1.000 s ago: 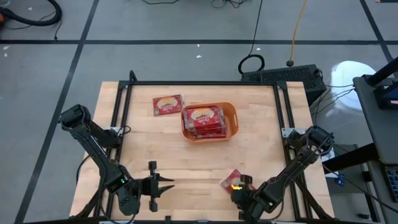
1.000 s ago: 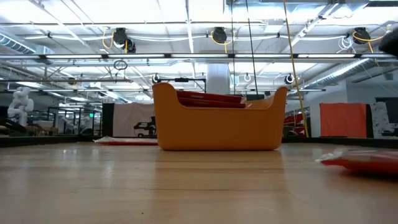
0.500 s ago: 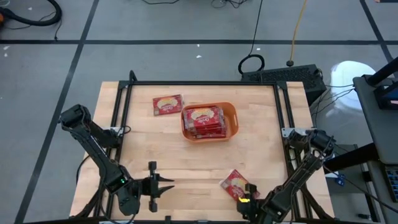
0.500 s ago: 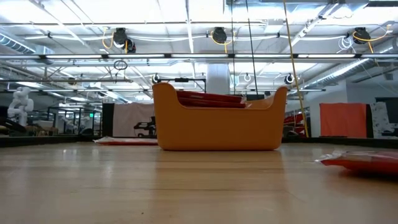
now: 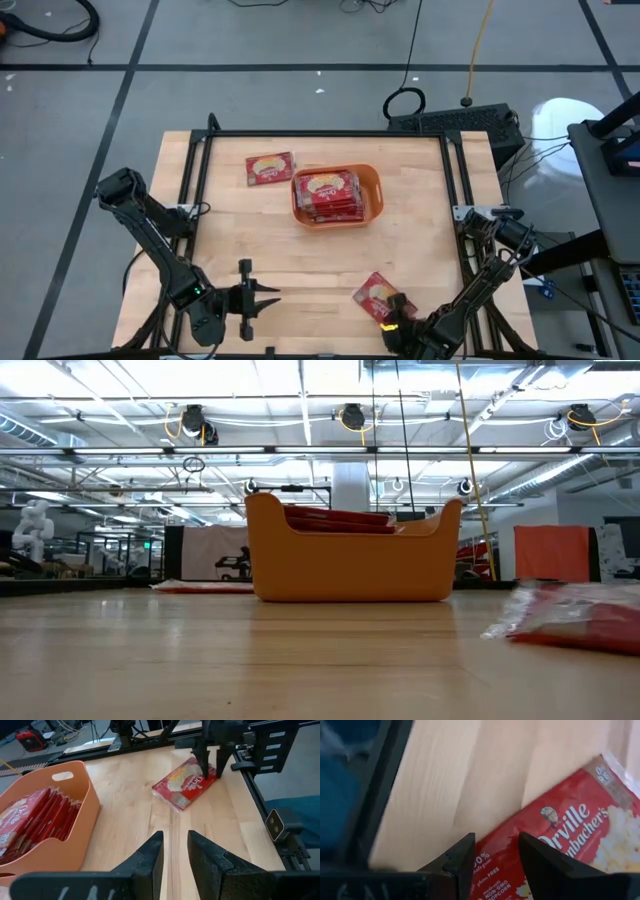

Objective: Sort popcorn bags into baskets
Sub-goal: Put the red popcorn bag into the orange bin

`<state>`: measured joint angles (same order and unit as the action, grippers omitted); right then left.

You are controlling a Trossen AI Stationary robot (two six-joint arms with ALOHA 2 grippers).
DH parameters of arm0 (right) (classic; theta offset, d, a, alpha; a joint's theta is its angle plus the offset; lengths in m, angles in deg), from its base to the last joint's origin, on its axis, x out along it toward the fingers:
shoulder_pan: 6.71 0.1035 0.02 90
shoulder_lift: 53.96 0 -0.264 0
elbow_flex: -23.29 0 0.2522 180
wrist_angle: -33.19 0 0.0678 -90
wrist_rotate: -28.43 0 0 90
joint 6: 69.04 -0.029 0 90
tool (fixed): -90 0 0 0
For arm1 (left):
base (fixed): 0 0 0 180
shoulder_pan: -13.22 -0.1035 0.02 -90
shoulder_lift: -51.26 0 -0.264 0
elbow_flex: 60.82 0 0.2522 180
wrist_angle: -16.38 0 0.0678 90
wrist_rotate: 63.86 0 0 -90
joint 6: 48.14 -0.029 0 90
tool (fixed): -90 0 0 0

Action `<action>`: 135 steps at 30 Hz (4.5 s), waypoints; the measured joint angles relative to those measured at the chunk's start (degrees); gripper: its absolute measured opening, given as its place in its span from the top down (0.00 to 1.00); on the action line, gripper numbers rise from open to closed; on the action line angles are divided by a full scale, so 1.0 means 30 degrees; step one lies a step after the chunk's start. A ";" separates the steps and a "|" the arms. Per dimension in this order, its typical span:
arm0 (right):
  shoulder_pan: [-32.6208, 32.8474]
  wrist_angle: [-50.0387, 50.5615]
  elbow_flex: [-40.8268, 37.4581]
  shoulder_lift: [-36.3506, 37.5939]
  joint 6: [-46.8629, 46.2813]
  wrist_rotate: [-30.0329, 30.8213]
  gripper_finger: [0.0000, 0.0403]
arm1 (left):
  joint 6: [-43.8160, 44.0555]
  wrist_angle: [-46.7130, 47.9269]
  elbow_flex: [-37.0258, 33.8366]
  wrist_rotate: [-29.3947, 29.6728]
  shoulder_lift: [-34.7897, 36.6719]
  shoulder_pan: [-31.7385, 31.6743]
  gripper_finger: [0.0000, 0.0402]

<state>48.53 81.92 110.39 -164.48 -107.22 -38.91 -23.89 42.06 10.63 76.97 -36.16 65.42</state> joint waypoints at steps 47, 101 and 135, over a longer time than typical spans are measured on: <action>-0.3067 -0.0197 -0.1413 0.0095 0.0620 -0.0702 0.65 | 0.0073 -0.0051 0.0000 0.0007 0.0000 -0.0270 0.77; -0.6532 -0.5422 -0.1494 0.2929 0.4243 0.0838 1.00 | -0.9474 -1.4635 0.0007 -0.6441 -1.0739 -0.6257 0.24; -0.5391 -0.6973 -0.1537 -0.1107 0.3942 0.2899 0.66 | -0.5621 -1.2736 -0.0005 -0.9523 -1.0399 -0.6818 0.75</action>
<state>32.36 61.01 105.78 -167.80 -95.39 -30.21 -40.76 3.85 10.61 48.40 -67.35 44.97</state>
